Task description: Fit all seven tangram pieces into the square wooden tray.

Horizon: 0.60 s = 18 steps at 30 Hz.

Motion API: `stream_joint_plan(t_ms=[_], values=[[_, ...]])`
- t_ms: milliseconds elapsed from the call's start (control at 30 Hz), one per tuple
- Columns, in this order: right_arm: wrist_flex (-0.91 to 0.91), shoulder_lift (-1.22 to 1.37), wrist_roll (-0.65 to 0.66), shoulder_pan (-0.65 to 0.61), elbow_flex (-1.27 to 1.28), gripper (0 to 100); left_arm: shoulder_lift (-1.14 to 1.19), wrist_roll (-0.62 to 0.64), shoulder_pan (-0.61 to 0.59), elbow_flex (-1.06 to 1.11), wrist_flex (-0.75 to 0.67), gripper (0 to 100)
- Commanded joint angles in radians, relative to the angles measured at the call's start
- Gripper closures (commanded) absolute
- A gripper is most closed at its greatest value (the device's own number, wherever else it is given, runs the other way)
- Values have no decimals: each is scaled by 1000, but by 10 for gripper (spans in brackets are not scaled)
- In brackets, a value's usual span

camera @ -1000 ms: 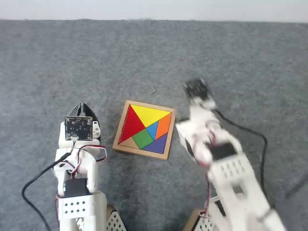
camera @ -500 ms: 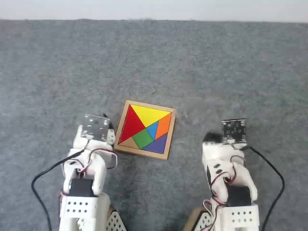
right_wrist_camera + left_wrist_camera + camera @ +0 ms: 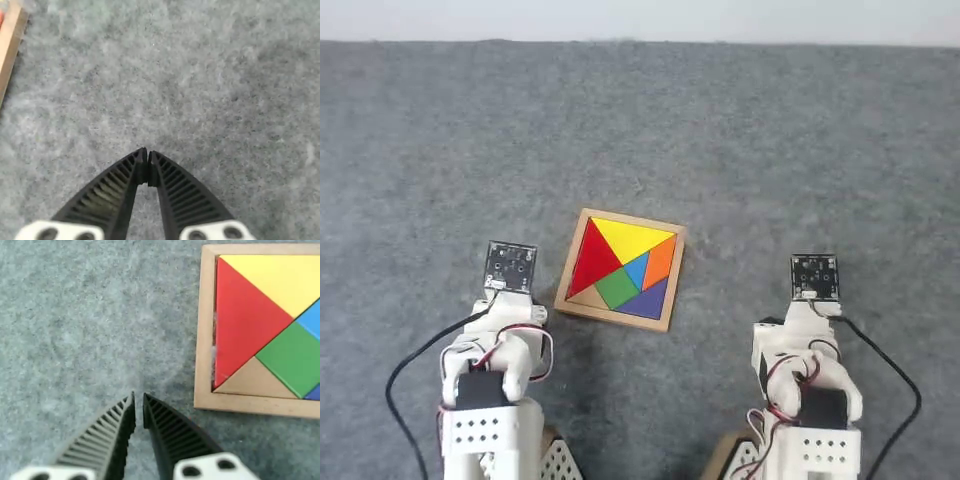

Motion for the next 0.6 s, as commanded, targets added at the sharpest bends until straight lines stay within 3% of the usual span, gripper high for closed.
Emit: stream_joint_plan(t_ms=[0,567], values=[[1,-10,8,16,15,987,-21,-9,-9,-25,5,966],[12,-10,9,21,15,987,-21,-9,-9,-25,5,966]])
